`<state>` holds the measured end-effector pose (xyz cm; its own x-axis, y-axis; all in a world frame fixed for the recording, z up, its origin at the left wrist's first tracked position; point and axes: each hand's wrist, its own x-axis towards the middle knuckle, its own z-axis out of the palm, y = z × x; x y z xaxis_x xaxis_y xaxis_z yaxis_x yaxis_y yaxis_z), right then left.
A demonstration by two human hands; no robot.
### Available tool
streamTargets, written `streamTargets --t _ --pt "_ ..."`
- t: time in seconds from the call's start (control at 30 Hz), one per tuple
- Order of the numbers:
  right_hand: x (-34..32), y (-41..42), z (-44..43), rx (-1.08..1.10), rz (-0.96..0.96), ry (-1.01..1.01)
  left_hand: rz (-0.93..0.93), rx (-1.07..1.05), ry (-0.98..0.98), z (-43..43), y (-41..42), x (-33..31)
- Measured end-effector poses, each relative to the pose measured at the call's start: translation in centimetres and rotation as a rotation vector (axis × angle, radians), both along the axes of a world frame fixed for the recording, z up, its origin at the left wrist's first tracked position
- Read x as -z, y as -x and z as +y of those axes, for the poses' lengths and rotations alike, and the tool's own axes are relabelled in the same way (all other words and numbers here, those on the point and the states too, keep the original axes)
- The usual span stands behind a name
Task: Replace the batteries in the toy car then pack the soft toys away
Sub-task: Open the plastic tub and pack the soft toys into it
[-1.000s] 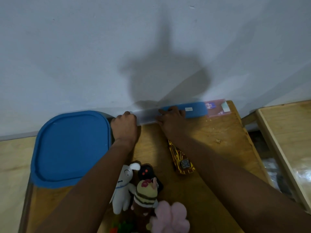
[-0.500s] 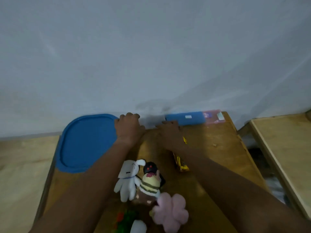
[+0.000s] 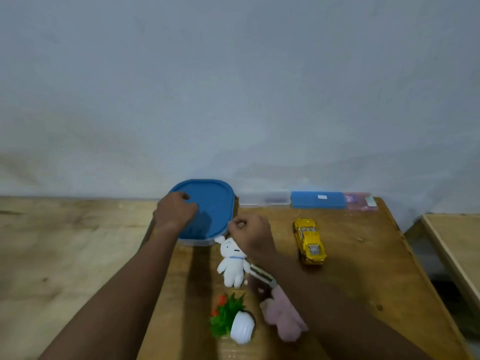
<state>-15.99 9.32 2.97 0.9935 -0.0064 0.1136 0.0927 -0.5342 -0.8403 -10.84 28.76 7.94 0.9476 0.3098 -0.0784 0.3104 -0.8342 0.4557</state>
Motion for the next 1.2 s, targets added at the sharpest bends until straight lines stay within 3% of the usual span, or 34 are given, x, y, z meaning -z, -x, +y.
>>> streamTargets --t 0.13,0.23,0.6,0.97,1.2 --pt "0.9 -0.2 3.5 -0.078 0.106 0.086 0.093 -0.028 0.005 4.5 -0.8 2.0" --pt "1.6 -1.5 5.6 0.092 0.231 0.16 0.128 -0.009 0.037 6.9 -1.4 3.3" --pt "3.7 -5.8 8.6 0.508 0.334 0.164 0.153 0.032 0.154 11.2 -5.1 6.5" --pt "3.1 -6.9 8.7 0.569 0.434 0.238 0.291 -0.025 0.248 12.5 -7.4 6.0" --pt "2.4 -7.5 8.2 0.549 0.507 0.231 0.465 -0.108 0.54 13.5 -8.5 6.8"
